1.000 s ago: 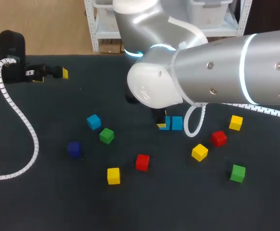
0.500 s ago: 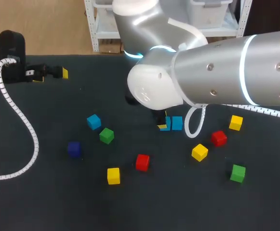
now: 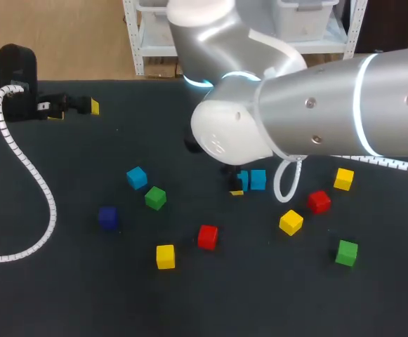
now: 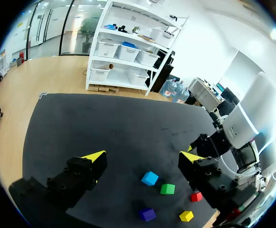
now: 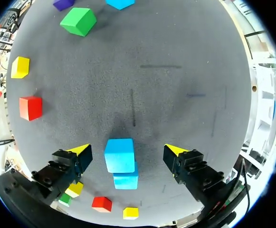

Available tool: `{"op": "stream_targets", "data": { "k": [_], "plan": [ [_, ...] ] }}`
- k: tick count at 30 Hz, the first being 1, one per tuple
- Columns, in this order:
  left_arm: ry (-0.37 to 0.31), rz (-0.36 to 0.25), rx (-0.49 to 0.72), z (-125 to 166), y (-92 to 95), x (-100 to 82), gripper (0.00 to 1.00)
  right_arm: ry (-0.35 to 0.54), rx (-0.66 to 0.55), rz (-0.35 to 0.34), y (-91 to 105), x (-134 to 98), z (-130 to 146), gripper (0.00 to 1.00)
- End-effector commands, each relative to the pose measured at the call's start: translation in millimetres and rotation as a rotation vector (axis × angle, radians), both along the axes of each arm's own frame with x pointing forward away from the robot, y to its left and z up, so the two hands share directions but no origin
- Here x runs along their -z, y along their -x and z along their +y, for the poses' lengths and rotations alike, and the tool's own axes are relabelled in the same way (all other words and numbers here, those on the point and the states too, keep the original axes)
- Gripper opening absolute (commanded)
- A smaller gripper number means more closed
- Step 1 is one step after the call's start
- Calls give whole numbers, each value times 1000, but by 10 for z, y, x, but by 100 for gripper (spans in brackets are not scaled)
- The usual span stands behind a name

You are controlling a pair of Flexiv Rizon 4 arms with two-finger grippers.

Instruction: Place the blue cubes, place green cubes on the blue cubes, place the yellow cubes on the green cubes, then place the red cubes on the yellow cubes, and place purple cube on the red cubes.

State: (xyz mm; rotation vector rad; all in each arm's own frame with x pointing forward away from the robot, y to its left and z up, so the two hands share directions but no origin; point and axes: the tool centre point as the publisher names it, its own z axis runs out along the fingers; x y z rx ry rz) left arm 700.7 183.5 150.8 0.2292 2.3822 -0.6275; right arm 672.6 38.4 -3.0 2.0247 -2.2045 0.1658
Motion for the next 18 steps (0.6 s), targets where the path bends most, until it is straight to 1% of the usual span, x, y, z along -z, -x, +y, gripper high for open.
{"op": "stream_targets", "data": {
  "k": [1, 2, 3, 7, 9, 13, 14, 16, 18],
  "plan": [
    [5, -4, 3, 11, 6, 10, 100, -3, -7, -11, 19, 20, -38, 89],
    [5, -4, 3, 11, 6, 10, 100, -3, -7, -13, 17, 21, -40, 89],
    [5, -4, 3, 11, 6, 10, 100, -2, -6, -14, 13, 20, -42, 81],
    [5, -4, 3, 11, 6, 10, 100, -4, -3, -16, -6, 15, -39, 65],
    [5, -4, 3, 11, 6, 10, 100, -5, -2, -19, -17, 19, -34, 62],
    [5, -4, 3, 11, 6, 10, 100, -7, 0, -19, -35, 7, -21, 60],
    [5, -4, 3, 11, 6, 10, 100, -7, 1, -20, -41, 3, -17, 58],
    [5, -4, 3, 11, 6, 10, 100, -9, 4, -21, -48, -1, -12, 51],
    [5, -4, 3, 11, 6, 10, 100, -9, 4, -22, -51, -4, -9, 49]
  ]
}}
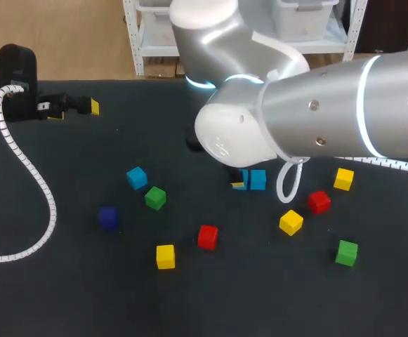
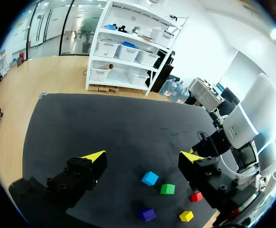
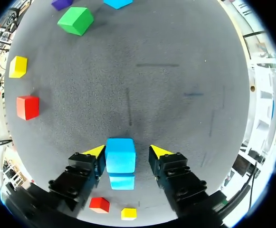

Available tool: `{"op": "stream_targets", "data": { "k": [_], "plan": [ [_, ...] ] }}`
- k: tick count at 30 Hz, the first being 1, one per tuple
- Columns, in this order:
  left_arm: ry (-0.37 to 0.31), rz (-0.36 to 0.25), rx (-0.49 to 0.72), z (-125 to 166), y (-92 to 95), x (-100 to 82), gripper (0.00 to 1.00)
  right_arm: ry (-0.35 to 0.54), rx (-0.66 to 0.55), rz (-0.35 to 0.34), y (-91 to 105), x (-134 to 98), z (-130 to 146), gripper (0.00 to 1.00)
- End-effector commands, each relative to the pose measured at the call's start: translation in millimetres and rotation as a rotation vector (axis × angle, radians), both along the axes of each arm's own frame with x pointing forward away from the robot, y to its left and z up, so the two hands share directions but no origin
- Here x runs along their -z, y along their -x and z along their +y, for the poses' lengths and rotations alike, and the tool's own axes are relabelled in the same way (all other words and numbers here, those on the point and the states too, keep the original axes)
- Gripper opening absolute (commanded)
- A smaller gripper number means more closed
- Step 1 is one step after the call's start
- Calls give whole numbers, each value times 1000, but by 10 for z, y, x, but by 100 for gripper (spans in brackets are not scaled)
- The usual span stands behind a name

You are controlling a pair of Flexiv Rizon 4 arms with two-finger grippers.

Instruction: Place the blue cubes, place green cubes on the blue cubes, place the yellow cubes on the green cubes, then place the red cubes on the yellow cubes, and place purple cube on the red cubes.

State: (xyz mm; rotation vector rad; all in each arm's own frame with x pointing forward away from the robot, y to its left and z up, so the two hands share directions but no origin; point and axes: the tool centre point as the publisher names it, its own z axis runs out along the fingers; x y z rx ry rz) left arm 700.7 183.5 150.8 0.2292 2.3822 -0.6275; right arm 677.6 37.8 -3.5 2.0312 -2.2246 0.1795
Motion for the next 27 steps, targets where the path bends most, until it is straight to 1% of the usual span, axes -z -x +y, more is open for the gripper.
{"op": "stream_targets", "data": {
  "k": [1, 8, 9, 10, 11, 13, 15, 16, 17, 21, 25, 27],
  "plan": [
    [5, -4, 3, 11, 6, 10, 100, -2, 0, -2, -3, -10, 0, 49],
    [5, -4, 3, 11, 6, 10, 100, -2, 4, -2, -12, -11, 9, 49],
    [5, -4, 3, 11, 6, 10, 100, -2, 4, -1, -9, -13, 9, 50],
    [5, -4, 3, 11, 6, 10, 100, -2, 4, 0, -7, -13, 8, 53],
    [5, -4, 3, 11, 6, 10, 100, -2, 5, 1, -6, -13, 8, 58],
    [5, -4, 3, 11, 6, 10, 100, -2, 4, 2, -1, -11, 3, 73],
    [5, -4, 3, 11, 6, 10, 100, -3, 4, 3, 3, -7, 0, 80],
    [5, -4, 3, 11, 6, 10, 100, -3, 0, 4, 9, -6, -6, 94],
    [5, -4, 3, 11, 6, 10, 100, -3, -1, 3, 9, -6, -6, 100],
    [5, -4, 3, 11, 6, 10, 100, -11, 6, -3, -2, -38, -9, 100],
    [5, -4, 3, 11, 6, 10, 100, -48, 33, -6, -54, -220, -35, 100],
    [5, -4, 3, 11, 6, 10, 100, -65, 43, 7, -50, -347, -67, 100]
  ]
}}
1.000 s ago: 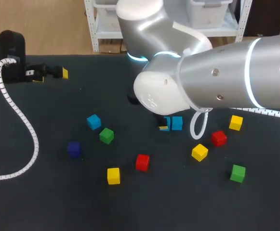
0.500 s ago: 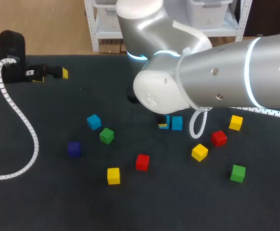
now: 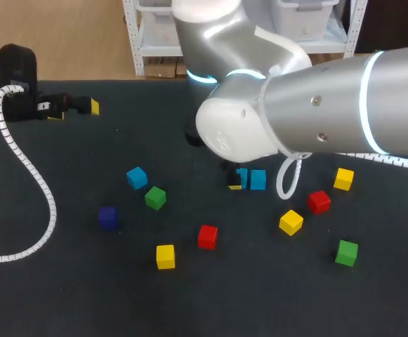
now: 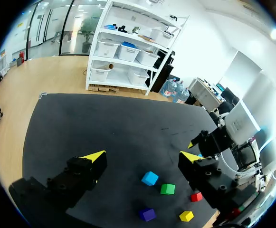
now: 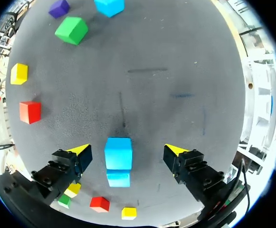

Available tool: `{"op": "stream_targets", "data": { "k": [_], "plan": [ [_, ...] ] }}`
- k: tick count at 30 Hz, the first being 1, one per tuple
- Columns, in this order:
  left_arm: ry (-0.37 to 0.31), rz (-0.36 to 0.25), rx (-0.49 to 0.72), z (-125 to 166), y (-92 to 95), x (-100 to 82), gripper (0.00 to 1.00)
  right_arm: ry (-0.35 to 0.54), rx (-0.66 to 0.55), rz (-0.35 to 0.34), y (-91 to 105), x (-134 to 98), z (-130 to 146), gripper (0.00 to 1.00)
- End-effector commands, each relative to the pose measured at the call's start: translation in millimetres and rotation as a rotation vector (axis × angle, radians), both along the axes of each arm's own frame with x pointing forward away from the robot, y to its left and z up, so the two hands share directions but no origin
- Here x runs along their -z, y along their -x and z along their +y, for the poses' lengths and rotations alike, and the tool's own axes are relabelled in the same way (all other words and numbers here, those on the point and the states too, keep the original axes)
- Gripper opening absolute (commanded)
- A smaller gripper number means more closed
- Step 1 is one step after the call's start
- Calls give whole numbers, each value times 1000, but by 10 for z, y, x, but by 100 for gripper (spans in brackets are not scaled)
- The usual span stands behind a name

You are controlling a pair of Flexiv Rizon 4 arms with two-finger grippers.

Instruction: Place the blue cubes, place green cubes on the blue cubes, place the yellow cubes on the green cubes, then place the red cubes on the yellow cubes, and place purple cube on the red cubes.

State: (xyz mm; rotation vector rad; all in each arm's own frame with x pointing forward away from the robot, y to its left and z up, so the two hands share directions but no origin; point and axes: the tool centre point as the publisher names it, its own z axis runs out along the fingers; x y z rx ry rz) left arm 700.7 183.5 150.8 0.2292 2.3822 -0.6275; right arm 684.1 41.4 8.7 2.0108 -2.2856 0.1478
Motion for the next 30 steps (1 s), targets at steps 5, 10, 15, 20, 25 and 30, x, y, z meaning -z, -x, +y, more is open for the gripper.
{"op": "stream_targets", "data": {
  "k": [5, 10, 15, 20, 25, 30],
  "plan": [
    [5, -4, 3, 11, 6, 10, 100, -72, 40, 39, 13, -498, -244, 100],
    [5, -4, 3, 11, 6, 10, 100, -143, 95, 35, 34, -676, -404, 100],
    [5, -4, 3, 11, 6, 10, 100, -249, 182, 30, 86, -845, -552, 100],
    [5, -4, 3, 11, 6, 10, 100, -369, 307, 49, 124, -1038, -709, 100],
    [5, -4, 3, 11, 6, 10, 100, -507, 452, 14, 194, -1224, -879, 100],
    [5, -4, 3, 11, 6, 10, 100, -620, 566, -33, 314, -1369, -1004, 100]
  ]
}}
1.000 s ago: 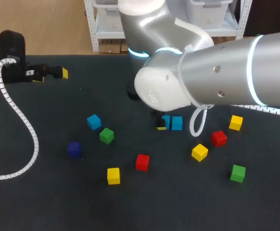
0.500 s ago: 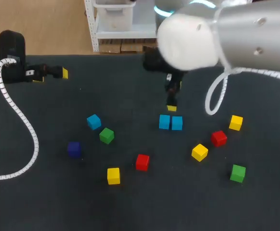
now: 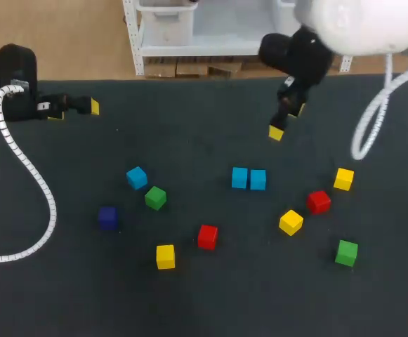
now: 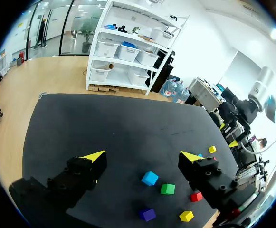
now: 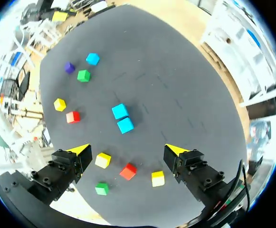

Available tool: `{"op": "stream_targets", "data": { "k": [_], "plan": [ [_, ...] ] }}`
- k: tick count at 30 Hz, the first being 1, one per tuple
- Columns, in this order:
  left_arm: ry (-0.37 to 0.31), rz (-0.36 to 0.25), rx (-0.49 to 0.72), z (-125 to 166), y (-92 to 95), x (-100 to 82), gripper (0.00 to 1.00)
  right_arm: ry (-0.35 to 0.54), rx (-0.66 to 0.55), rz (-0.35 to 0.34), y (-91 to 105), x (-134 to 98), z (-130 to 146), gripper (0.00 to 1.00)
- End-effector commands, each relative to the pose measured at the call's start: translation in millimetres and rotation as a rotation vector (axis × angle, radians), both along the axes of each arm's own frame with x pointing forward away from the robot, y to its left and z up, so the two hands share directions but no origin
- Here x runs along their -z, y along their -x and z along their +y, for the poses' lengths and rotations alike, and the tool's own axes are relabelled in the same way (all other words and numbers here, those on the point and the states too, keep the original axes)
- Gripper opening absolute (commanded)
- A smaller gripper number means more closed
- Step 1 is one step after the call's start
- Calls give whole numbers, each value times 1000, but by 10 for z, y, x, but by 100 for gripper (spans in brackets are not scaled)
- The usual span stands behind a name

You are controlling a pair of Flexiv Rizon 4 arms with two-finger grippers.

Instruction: Place the blue cubes, place green cubes on the blue cubes, place the yellow cubes on the green cubes, then place the red cubes on the yellow cubes, and place purple cube on the red cubes.

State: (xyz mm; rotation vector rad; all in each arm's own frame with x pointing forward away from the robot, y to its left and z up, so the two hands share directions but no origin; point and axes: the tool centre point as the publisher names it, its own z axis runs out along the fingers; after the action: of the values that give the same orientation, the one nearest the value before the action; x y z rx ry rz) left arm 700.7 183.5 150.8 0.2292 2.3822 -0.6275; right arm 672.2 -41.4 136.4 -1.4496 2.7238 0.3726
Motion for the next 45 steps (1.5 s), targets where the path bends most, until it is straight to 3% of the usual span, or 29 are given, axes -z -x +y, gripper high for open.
{"op": "stream_targets", "data": {
  "k": [1, 13, 24, 29, 34, 40, 45],
  "plan": [
    [5, -4, 3, 11, 6, 10, 100, -259, 159, -181, 210, -124, -194, 100],
    [5, -4, 3, 11, 6, 10, 100, -396, 384, -326, 154, -455, -463, 100],
    [5, -4, 3, 11, 6, 10, 100, -523, 692, -389, -108, -336, -802, 100],
    [5, -4, 3, 11, 6, 10, 100, -521, 758, -448, -218, -254, -921, 100],
    [5, -4, 3, 11, 6, 10, 100, -505, 760, -567, -315, -288, -1017, 100],
    [5, -4, 3, 11, 6, 10, 100, -513, 788, -584, -410, -394, -1111, 100],
    [5, -4, 3, 11, 6, 10, 100, -547, 791, -543, -384, -425, -1113, 100]
  ]
}}
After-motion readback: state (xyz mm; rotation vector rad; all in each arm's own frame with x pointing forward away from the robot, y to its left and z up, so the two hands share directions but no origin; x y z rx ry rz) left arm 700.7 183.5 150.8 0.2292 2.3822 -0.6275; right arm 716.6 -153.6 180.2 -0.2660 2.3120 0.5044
